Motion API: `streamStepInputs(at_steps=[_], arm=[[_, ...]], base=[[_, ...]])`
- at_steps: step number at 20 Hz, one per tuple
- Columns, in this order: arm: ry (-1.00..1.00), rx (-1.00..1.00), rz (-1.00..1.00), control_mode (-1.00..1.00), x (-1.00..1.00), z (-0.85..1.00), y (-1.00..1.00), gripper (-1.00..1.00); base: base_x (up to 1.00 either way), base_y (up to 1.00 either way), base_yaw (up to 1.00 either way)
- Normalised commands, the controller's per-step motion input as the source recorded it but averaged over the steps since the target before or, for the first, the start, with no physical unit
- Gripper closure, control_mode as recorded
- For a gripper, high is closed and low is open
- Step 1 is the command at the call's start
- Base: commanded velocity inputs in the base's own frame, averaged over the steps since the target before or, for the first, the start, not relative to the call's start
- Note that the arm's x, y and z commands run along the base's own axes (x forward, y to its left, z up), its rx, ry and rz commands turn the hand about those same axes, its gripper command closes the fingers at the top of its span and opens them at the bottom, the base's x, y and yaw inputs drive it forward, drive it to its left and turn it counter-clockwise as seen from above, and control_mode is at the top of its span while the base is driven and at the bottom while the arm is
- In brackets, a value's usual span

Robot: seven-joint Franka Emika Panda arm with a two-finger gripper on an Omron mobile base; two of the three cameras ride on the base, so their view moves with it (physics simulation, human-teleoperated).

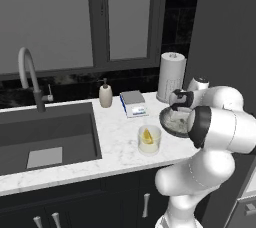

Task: Grab a lemon wedge from the fridge and one ice cube from the ice bowl, and put them in the glass of lemonade.

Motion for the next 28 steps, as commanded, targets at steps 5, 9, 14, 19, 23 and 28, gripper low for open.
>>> streamStepInputs(at_steps=[5,9,14,19,23,28], arm=[[-0.08,0.01,-0.01,-1.00,-0.01,0.63,0.00,1.00],[-0.13,0.02,0.00,-1.00,-0.08,0.58,0.00,1.00],[-0.17,0.01,0.01,-1.00,-0.12,0.58,0.03,1.00],[-0.17,0.01,0.19,-1.00,-0.29,0.58,0.48,1.00],[-0.06,0.01,0.31,-1.00,-0.73,0.11,0.85,1.00],[-0.01,-0.07,0.26,-1.00,-0.68,0.00,1.00,1.00]], base=[[0.00,0.00,0.00],[0.00,0.00,0.00],[0.00,0.00,0.00],[0.00,0.00,0.00],[0.00,0.00,0.00],[0.00,0.00,0.00]])
